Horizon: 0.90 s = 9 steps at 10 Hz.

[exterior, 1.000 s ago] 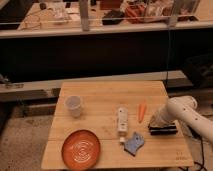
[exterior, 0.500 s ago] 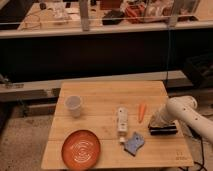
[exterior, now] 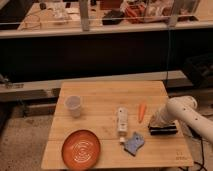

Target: Push the eraser across the table

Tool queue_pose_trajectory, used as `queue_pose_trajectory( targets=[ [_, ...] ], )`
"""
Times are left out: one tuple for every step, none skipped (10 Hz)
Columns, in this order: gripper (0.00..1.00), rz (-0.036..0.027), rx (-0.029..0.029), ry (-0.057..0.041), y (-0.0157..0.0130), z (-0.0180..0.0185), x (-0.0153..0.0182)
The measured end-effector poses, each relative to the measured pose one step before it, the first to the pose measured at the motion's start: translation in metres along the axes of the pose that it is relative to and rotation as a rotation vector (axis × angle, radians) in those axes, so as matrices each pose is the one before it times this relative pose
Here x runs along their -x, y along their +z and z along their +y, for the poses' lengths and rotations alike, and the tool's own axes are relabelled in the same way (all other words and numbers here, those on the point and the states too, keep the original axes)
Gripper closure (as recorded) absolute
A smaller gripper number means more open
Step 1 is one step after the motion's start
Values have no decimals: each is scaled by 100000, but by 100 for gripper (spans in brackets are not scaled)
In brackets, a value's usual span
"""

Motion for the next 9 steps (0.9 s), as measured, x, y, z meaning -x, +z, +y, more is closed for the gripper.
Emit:
queue_pose_trajectory(
  targets=[
    [20,180,-7,-155,-46,48,-1],
    [20,1421,-311,-566,-572,114,65],
    [20,593,184,-20,-483,238,148],
    [20,636,400,136,-515,324,49],
    [20,293,-524,148,-120,21,24],
    [20,232,-396,-121,-55,-62,135],
    [20,202,-309,-102,-70,-85,107],
    [20,517,-287,247,-103,-3,-32],
    [20,364,-170,321,-95,8,-62]
  ],
)
